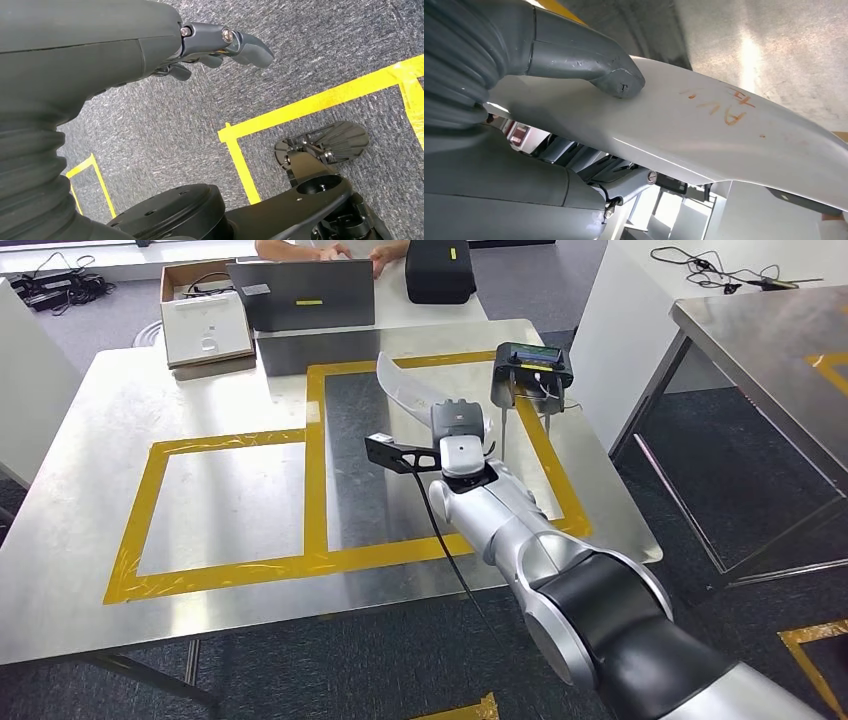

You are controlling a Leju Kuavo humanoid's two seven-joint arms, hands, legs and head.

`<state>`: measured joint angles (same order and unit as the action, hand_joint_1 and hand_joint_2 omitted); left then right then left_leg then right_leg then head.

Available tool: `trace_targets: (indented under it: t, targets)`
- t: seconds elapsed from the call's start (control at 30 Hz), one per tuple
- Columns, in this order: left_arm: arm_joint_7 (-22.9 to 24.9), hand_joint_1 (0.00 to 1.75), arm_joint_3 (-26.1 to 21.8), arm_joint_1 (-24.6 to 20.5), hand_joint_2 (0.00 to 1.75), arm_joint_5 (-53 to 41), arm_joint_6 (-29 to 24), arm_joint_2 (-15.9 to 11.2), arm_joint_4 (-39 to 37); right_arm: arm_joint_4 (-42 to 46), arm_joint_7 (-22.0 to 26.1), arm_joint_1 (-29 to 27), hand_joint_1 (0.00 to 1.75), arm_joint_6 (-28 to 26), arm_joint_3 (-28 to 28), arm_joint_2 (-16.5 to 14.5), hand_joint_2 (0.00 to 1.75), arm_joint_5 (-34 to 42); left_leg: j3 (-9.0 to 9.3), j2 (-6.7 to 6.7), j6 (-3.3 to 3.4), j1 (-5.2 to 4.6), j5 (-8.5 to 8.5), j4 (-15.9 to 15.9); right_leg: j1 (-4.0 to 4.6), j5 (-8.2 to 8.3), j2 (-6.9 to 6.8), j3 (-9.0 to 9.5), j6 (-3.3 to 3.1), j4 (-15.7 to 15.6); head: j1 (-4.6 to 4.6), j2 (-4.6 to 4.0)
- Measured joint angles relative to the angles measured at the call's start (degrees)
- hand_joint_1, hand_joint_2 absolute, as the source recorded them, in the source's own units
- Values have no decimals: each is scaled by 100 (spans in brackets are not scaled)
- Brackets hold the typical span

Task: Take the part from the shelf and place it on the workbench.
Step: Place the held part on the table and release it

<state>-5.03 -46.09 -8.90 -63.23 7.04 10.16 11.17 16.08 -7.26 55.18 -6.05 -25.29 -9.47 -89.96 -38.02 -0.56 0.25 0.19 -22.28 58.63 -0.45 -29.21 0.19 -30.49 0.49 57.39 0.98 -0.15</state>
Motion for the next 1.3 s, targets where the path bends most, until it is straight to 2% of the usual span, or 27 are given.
trace_targets:
  t: [0.17, 0.3, 0.37, 0.5, 1.3]
  targets:
    - [-6, 0, 5, -8, 175, -5, 0, 0, 0, -2, -8, -2, 175, 0, -26, 0, 175, 4, 1, 0, 0, 0, 0, 0, 0, 0, 0, -2, 0, 0, 0, 0]
    - [-20, 0, 9, -11, 175, -49, 0, 3, 0, -2, -13, -13, 0, 0, -26, 1, 175, 4, 1, 0, 0, 0, 0, 0, 0, -1, 0, -2, 0, 0, 0, 0]
    - [-27, 0, 11, -12, 175, -69, 0, 4, 0, -2, -15, -21, 0, 0, -26, 0, 175, 3, 2, 0, 0, 0, 0, 0, 0, -1, 0, -2, -1, 0, 0, 0]
    - [-74, 0, 12, -14, 0, -45, 0, 4, 0, -2, -25, -24, 0, 1, -26, 1, 175, 1, 3, 0, 0, 0, 0, 0, 0, -2, 0, -1, -2, 0, 0, 0]
    - [-37, 0, 7, -7, 0, 43, 0, 4, 0, -2, -1, -25, 0, 39, -26, -1, 175, -2, 4, 0, 0, 0, 0, 0, 0, -3, 0, 1, -2, 0, 0, 0]
